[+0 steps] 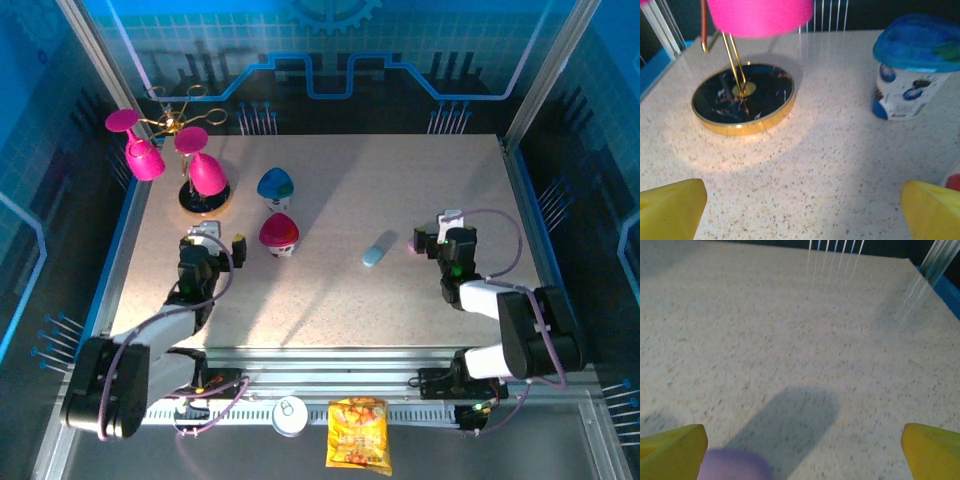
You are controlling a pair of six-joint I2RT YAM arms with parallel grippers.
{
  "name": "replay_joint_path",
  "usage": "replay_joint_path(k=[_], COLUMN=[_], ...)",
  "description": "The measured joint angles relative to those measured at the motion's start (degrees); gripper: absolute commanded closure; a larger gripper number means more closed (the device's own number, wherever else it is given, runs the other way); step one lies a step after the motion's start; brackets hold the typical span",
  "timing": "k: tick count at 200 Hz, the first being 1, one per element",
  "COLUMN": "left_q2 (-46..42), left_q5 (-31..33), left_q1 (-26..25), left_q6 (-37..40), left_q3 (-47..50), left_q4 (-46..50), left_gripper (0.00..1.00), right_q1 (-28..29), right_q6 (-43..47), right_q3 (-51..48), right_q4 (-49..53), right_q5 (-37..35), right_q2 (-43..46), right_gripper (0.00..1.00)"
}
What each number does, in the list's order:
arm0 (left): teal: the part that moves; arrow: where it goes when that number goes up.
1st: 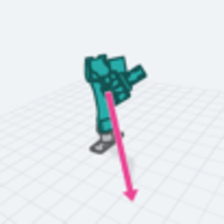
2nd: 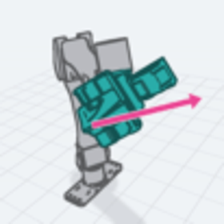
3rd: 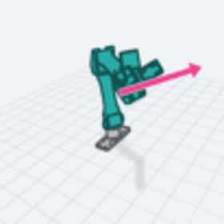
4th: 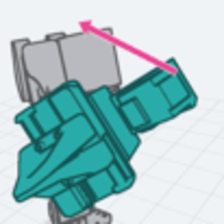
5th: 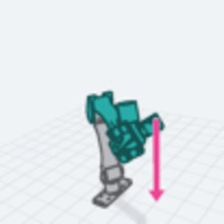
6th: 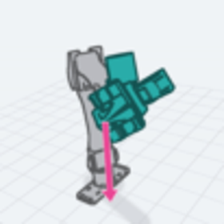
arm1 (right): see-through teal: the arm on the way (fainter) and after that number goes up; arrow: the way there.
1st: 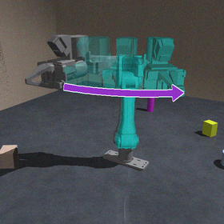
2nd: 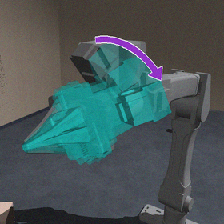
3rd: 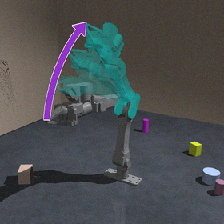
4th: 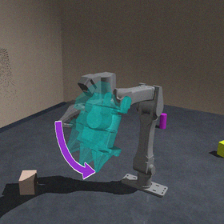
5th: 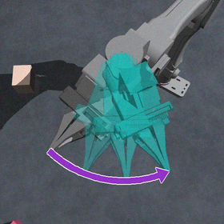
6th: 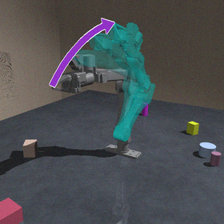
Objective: Insert the wireless bluetooth earbuds into the charging case
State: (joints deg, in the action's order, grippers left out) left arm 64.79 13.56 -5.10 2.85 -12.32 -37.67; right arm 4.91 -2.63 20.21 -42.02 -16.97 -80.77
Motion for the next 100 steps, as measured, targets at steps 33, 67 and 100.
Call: replay_joint_path(k=[33, 67, 100], left_q2=[8.81, 18.34, 24.02], left_q5=[-5.01, -9.51, -11.02], left_q1=[2.29, 4.79, 4.96], left_q6=[0.0, -1.27, -1.55], left_q3=[-1.38, -5.95, -8.44], left_q4=[-5.81, -11.13, -12.68], left_gripper=[0.01, 0.01, 0.01], right_q1=[-1.62, -2.03, -1.97], right_q6=[-0.17, -0.26, -0.07], right_q3=[-2.58, -2.4, -0.59], right_q4=[-8.26, -12.02, -11.21], right_q5=[4.07, 8.33, 9.55], right_q2=[-3.5, -6.62, -6.95], right_gripper=[0.0, 0.0, 0.0])
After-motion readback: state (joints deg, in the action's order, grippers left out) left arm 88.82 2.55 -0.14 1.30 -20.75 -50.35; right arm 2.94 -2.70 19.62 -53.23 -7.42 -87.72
